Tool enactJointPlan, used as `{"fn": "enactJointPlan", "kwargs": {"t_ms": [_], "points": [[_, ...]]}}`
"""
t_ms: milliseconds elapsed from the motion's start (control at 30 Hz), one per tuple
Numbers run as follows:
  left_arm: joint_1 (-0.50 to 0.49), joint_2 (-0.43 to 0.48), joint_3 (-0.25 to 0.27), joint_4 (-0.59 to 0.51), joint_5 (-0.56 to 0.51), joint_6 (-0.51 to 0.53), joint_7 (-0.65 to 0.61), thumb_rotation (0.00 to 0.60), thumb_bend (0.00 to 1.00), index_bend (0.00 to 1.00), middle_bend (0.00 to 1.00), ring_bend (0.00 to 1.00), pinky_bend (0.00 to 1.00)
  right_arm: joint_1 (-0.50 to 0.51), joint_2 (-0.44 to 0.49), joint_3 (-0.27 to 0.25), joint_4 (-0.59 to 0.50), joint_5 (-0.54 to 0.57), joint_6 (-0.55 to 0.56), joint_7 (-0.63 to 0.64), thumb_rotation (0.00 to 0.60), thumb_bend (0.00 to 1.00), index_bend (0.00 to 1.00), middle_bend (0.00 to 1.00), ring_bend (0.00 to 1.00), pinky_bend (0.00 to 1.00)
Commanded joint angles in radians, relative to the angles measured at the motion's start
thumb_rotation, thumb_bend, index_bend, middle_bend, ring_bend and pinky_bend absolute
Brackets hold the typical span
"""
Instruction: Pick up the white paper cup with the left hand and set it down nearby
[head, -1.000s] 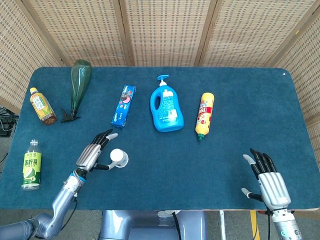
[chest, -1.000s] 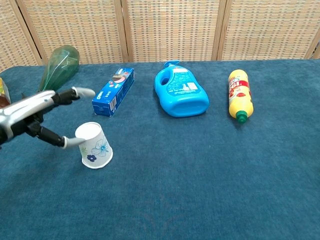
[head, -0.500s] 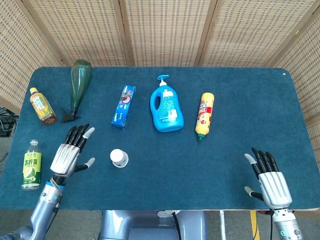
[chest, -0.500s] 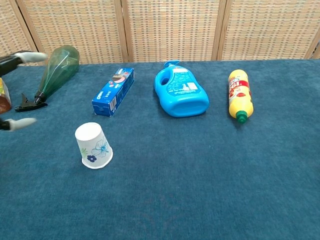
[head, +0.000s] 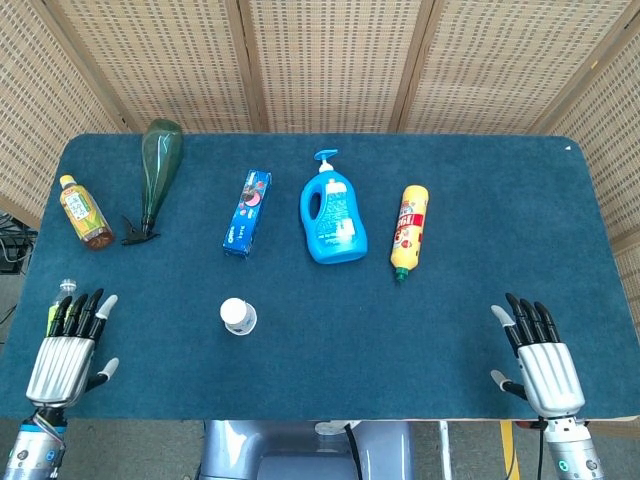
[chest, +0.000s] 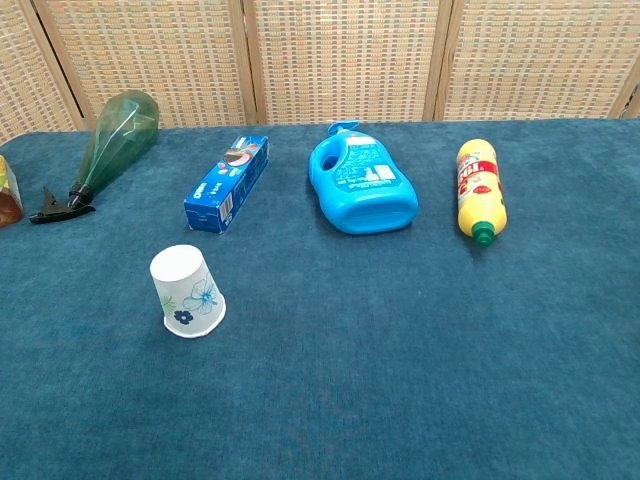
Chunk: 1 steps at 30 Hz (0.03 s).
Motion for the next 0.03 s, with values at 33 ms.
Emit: {"fn": "enactJointPlan", "kwargs": {"t_ms": [33], "points": [[0.008,0.002,-0.004,0.004,0.006,0.002,-0.005,0.6,0.17,0.0,0.0,0.0,0.0,-0.001,0.002,0.0,-0.001,-0.003,0.004,0.003,0.6,0.07,0.0,0.0,0.0,0.0]]}}
